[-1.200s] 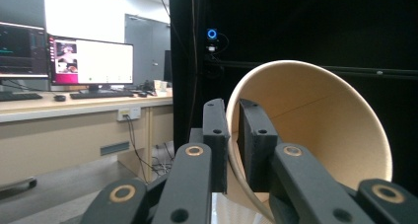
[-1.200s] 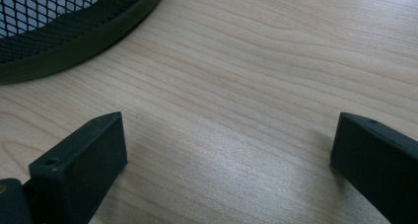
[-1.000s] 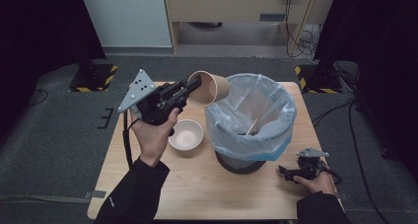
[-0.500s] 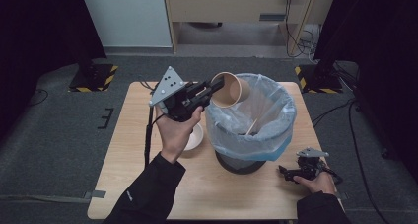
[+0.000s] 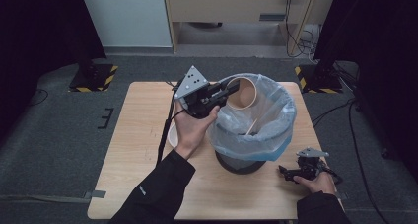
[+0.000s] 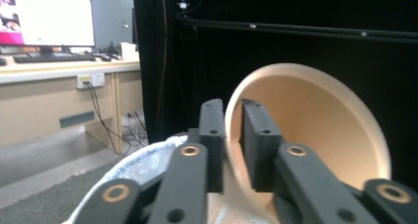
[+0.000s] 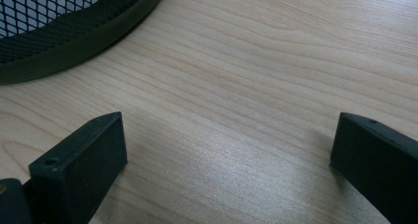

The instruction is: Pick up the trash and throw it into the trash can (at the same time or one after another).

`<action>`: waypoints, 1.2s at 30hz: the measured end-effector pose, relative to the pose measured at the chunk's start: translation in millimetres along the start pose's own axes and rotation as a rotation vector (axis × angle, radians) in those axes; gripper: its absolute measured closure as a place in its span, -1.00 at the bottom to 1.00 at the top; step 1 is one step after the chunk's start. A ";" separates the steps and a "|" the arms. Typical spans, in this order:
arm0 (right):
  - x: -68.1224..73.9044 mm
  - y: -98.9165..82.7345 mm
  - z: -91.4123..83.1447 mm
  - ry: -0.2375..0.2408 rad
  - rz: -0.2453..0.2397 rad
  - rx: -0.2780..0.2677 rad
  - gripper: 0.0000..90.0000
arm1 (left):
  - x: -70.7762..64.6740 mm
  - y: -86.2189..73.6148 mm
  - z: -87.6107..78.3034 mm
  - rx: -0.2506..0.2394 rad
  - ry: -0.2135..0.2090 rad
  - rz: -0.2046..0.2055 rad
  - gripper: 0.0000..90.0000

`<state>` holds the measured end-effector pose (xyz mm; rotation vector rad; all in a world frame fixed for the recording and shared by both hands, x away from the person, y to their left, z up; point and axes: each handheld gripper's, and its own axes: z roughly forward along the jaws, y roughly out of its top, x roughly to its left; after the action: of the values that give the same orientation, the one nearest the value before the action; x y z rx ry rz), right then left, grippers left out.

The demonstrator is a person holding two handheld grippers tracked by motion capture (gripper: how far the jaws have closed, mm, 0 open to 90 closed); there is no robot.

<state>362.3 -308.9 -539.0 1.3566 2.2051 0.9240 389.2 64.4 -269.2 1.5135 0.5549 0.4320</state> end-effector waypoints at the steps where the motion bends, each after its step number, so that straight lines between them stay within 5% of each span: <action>1: 0.0 0.0 0.0 0.000 0.001 0.000 -0.98 | 0.0 0.0 0.0 0.000 0.000 0.000 0.60; 9: 0.1 0.0 0.0 0.000 0.000 0.000 -0.98 | 4.2 3.3 -18.2 -0.030 0.024 0.026 0.23; 18: -0.1 -0.1 -0.1 0.000 -0.002 0.001 -0.98 | 31.0 -7.5 -76.9 -0.026 0.147 0.031 -0.04; 26: -0.1 -0.1 -0.1 0.000 -0.002 0.001 -0.98 | 65.6 -42.9 -116.2 0.032 0.283 -0.018 -0.20; 36: -0.1 -0.1 -0.1 0.000 -0.002 0.001 -0.98 | 100.9 -115.1 -123.2 0.181 0.390 -0.100 -0.24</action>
<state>362.3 -309.0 -539.0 1.3542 2.2072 0.9218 389.5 220.7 -388.4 1.5733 0.9938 0.6175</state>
